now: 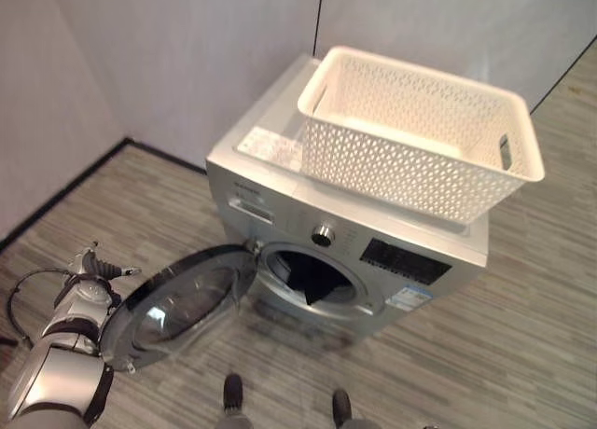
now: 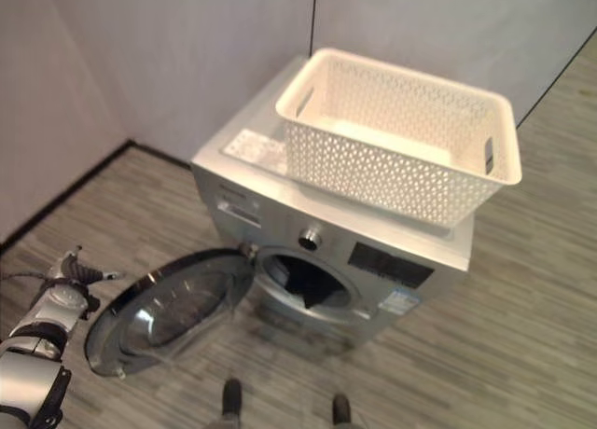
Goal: Grab the laundry basket,head to the washer,open it,put in the laundry and shut it.
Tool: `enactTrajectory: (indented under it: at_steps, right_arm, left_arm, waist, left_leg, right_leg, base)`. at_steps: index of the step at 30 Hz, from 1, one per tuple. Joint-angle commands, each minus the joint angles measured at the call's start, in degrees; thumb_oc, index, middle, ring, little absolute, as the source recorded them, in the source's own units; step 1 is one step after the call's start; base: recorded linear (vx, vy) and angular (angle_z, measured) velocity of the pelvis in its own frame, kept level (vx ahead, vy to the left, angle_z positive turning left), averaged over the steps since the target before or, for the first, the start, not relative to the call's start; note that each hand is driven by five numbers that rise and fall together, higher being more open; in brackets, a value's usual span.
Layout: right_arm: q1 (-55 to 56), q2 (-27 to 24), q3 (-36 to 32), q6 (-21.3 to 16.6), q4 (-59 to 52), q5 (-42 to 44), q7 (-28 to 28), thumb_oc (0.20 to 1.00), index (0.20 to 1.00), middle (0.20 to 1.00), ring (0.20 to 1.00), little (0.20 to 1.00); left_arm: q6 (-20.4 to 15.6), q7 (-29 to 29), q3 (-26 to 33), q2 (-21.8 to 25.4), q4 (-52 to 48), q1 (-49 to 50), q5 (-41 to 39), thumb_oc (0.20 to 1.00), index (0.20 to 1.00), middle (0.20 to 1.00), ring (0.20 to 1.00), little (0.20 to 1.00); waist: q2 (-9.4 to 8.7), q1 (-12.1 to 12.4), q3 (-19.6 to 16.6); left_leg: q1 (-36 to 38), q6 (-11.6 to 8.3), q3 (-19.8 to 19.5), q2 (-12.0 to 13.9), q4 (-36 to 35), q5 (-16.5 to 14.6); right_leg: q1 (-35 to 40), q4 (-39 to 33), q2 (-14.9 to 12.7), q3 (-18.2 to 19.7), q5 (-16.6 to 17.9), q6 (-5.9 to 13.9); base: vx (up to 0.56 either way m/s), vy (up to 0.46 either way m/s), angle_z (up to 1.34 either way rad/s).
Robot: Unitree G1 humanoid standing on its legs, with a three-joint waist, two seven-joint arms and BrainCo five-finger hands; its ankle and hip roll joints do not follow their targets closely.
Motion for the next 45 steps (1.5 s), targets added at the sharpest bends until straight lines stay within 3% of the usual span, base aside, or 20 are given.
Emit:
enactTrajectory:
  at_steps: [1, 4, 9, 15, 22, 23, 24, 27, 29, 30, 31, 33, 34, 35, 37, 38, 39, 42, 45]
  right_arm:
    - [-3.0, -2.0, 0.9, -1.0, -2.4, 2.4, -1.1, 1.000, 1.000, 1.000, 1.000, 1.000]
    - [-4.7, -3.1, 1.3, -1.6, -5.5, 3.4, -1.9, 1.000, 1.000, 1.000, 1.000, 1.000]
    - [-5.7, -3.7, 1.7, -1.5, -7.8, 3.3, -2.1, 1.000, 1.000, 1.000, 1.000, 1.000]
    - [-5.7, -7.1, 2.0, -2.7, -21.3, 2.9, -2.1, 1.000, 1.000, 1.000, 1.000, 1.000]
    - [-2.8, -12.3, 0.8, -3.7, -35.9, 4.5, -0.3, 1.000, 1.000, 1.000, 1.000, 1.000]
    - [-2.6, -13.9, -0.6, -4.3, -38.6, 5.3, -0.8, 1.000, 1.000, 1.000, 1.000, 1.000]
    - [-2.2, -14.5, -1.3, -4.5, -38.8, 5.4, -1.1, 1.000, 1.000, 1.000, 1.000, 1.000]
    - [-0.4, -16.4, -3.5, -5.1, -40.4, 5.4, -1.5, 1.000, 1.000, 1.000, 1.000, 1.000]
    - [2.7, -18.4, -5.4, -5.0, -42.1, 5.1, -0.9, 1.000, 1.000, 1.000, 1.000, 1.000]
    - [6.7, -20.7, -8.9, -5.1, -43.8, 5.1, -1.1, 1.000, 1.000, 1.000, 1.000, 1.000]
    - [6.8, -20.7, -9.0, -5.1, -43.9, 5.1, -1.0, 1.000, 1.000, 1.000, 1.000, 1.000]
    - [10.9, -23.2, -12.6, -5.0, -42.8, 4.6, -0.6, 1.000, 1.000, 1.000, 1.000, 1.000]
    - [12.9, -23.3, -14.3, -4.6, -40.8, 3.8, 0.0, 1.000, 1.000, 1.000, 1.000, 1.000]
    - [12.9, -23.3, -14.3, -4.6, -40.9, 3.8, 0.0, 1.000, 1.000, 1.000, 1.000, 1.000]
    - [14.8, -22.7, -15.8, -3.7, -37.8, 2.5, 0.7, 1.000, 1.000, 1.000, 1.000, 1.000]
    - [14.8, -22.7, -15.9, -3.7, -37.8, 2.5, 0.6, 1.000, 1.000, 1.000, 1.000, 1.000]
    - [16.2, -21.7, -18.2, -3.1, -34.1, 2.3, 0.9, 1.000, 1.000, 1.000, 1.000, 1.000]
    - [17.5, -21.4, -19.9, -3.1, -34.6, 2.5, 1.2, 1.000, 1.000, 1.000, 1.000, 1.000]
    - [17.7, -20.4, -20.5, -3.7, -36.7, 3.4, 1.0, 1.000, 1.000, 1.000, 1.000, 1.000]
  left_arm:
    - [-1.3, 1.2, -0.4, 1.7, 3.1, -8.8, -2.4, 1.000, 1.000, 1.000, 1.000, 1.000]
    - [-1.8, 1.0, -0.4, -0.2, 5.0, -11.0, -7.4, 1.000, 1.000, 1.000, 1.000, 1.000]
    - [-1.5, -0.6, -1.7, -2.0, 5.8, -11.4, -8.3, 1.000, 1.000, 1.000, 1.000, 1.000]
    - [-1.6, 0.3, -1.8, -3.1, 4.4, -11.8, -8.5, 1.000, 1.000, 1.000, 1.000, 1.000]
    - [-1.9, 0.0, -1.0, -5.2, -3.5, -6.4, -10.6, 1.000, 1.000, 1.000, 1.000, 1.000]
    - [-2.1, 0.0, -0.4, -5.6, -5.1, -5.2, -11.8, 1.000, 1.000, 1.000, 1.000, 1.000]
    - [-2.1, 0.1, -0.5, -5.6, -5.7, -5.2, -12.0, 1.000, 1.000, 1.000, 1.000, 1.000]
    - [-2.5, 0.3, -0.5, -5.9, -6.7, -4.7, -11.9, 1.000, 1.000, 1.000, 1.000, 1.000]
    - [-2.5, -0.4, 0.1, -5.4, -7.5, -3.9, -11.6, 1.000, 1.000, 1.000, 1.000, 1.000]
    - [-2.3, -0.5, 0.6, -4.9, -7.4, -3.2, -10.5, 1.000, 1.000, 1.000, 1.000, 1.000]
    - [-2.3, -0.5, 0.6, -5.0, -7.5, -3.2, -10.5, 1.000, 1.000, 1.000, 1.000, 1.000]
    - [-2.2, -1.0, 1.3, -3.6, -6.9, -3.0, -9.9, 1.000, 1.000, 1.000, 1.000, 1.000]
    - [-2.1, -1.3, 2.0, -3.4, -6.5, -2.7, -9.4, 1.000, 1.000, 1.000, 1.000, 1.000]
    - [-2.1, -1.3, 2.0, -3.5, -6.6, -2.7, -9.4, 1.000, 1.000, 1.000, 1.000, 1.000]
    - [-2.3, -1.6, 2.3, -3.9, -6.7, -1.8, -8.8, 1.000, 1.000, 1.000, 1.000, 1.000]
    - [-2.3, -1.6, 2.3, -3.9, -6.7, -1.8, -8.7, 1.000, 1.000, 1.000, 1.000, 1.000]
    - [-2.5, -1.4, 1.6, -6.6, -6.6, -1.5, -8.3, 1.000, 1.000, 1.000, 1.000, 1.000]
    - [-2.7, -1.7, 0.9, -7.6, -6.4, -1.4, -8.2, 1.000, 1.000, 1.000, 1.000, 1.000]
    - [-3.2, -1.4, 0.4, -9.2, -7.2, -1.6, -8.5, 1.000, 1.000, 1.000, 1.000, 1.000]
  waist:
    - [-1.03, -0.7, 4.2]
    - [-1.41, -1.6, 6.0]
    - [-1.31, -2.3, 6.6]
    - [-0.88, -2.9, 7.6]
    - [-0.23, -2.3, 7.5]
    - [-0.09, -1.9, 7.3]
    - [0.07, -2.0, 7.2]
    - [-0.81, -2.8, 6.4]
    - [-2.12, -3.7, 5.4]
    - [-3.59, -5.1, 5.1]
    - [-3.52, -5.1, 5.1]
    - [-4.53, -7.3, 4.4]
    - [-3.90, -8.4, 4.1]
    - [-3.85, -8.3, 4.2]
    - [-2.07, -9.7, 3.5]
    - [-2.46, -9.6, 3.5]
    - [1.04, -12.6, 2.6]
    - [3.01, -13.5, 1.3]
    - [4.47, -14.0, 0.0]
  left_leg:
    - [0.6, -0.04, -0.1, 2.7, 1.7, -5.5]
    - [-1.5, -0.80, -0.5, 3.6, 0.5, -3.5]
    - [-2.7, -1.09, -0.4, 4.2, 0.4, -3.2]
    - [-2.5, -1.56, -0.3, 5.1, 0.4, -2.8]
    - [-0.9, -2.60, -1.6, 9.1, 0.5, -0.3]
    - [-2.2, -3.40, -3.8, 10.5, 0.4, 2.1]
    - [-3.6, -4.05, -4.8, 11.0, 0.4, 3.6]
    - [-6.1, -3.78, -2.9, 11.2, 0.4, 3.3]
    - [-3.1, -2.16, 0.9, 10.8, 0.4, 0.9]
    - [0.4, -1.47, 4.1, 11.8, 6.2, -0.3]
    - [0.2, -1.49, 3.9, 11.8, 6.5, -0.5]
    - [4.5, -1.44, 4.9, 13.2, 15.2, -3.2]
    - [9.6, -1.02, 5.9, 13.4, 16.1, -4.2]
    - [9.8, -1.03, 6.0, 13.4, 16.0, -4.2]
    - [15.9, -0.76, 7.0, 12.1, 13.9, -5.6]
    - [15.5, -0.52, 7.4, 11.9, 13.7, -4.7]
    - [19.6, -1.62, 12.1, 11.1, 8.4, -7.2]
    - [20.8, -2.79, 14.8, 10.3, 3.8, -6.2]
    - [20.5, -3.32, 16.4, 9.0, 1.6, -7.4]
  right_leg:
    - [-4.3, 7.3, -3.7, 0.4, -5.7, 1.61]
    - [-7.4, 8.0, -2.4, 0.7, -4.9, 1.52]
    - [-8.9, 8.3, -1.9, 0.5, -4.8, 1.51]
    - [-10.8, 11.8, -0.3, 1.0, -6.6, 0.88]
    - [-12.3, 20.7, 5.4, 1.0, -12.8, -2.91]
    - [-12.7, 21.9, 8.4, 0.5, -14.1, -4.20]
    - [-13.2, 22.3, 9.4, -0.3, -14.4, -4.63]
    - [-13.9, 21.5, 10.0, -1.8, -14.3, -5.75]
    - [-14.1, 19.4, 9.4, -3.1, -13.4, -5.82]
    - [-13.6, 17.1, 8.9, -4.4, -12.1, -6.37]
    - [-13.6, 17.1, 8.9, -4.5, -12.1, -6.38]
    - [-12.9, 15.2, 8.8, -5.0, -11.5, -5.71]
    - [-13.8, 15.6, 9.0, -5.5, -10.7, -4.90]
    - [-13.6, 15.7, 9.1, -5.5, -10.7, -4.89]
    - [-15.9, 17.4, 9.1, -6.7, -10.1, -4.13]
    - [-16.3, 17.1, 9.0, -6.8, -9.0, -4.65]
    - [-19.6, 20.4, 6.9, -7.9, -9.5, -3.26]
    - [-21.9, 22.5, 5.5, -8.3, -9.4, -2.44]
    - [-23.6, 22.9, 3.3, -8.8, -7.8, -1.38]
  base:
    - [-0.07, -0.028, -0.10]
    - [-0.03, -0.023, -0.02]
    - [0.01, -0.015, -0.02]
    - [0.00, -0.064, -0.01]
    - [-0.04, -0.254, -0.02]
    - [-0.12, -0.355, 0.03]
    - [-0.12, -0.354, 0.08]
    - [-0.17, -0.285, 0.34]
    - [-0.15, -0.215, 0.43]
    - [-0.16, -0.232, 0.44]
    - [-0.13, -0.240, 0.85]
    - [-0.09, -0.082, 0.83]
    - [-0.10, 0.021, 0.28]
    - [-0.10, 0.089, 0.21]
    - [-0.10, 0.092, 0.21]
    - [-0.19, 0.285, 0.22]
    - [-0.14, 0.233, 0.30]
    - [-0.08, 0.222, 0.58]
    - [-0.10, 0.144, 0.27]
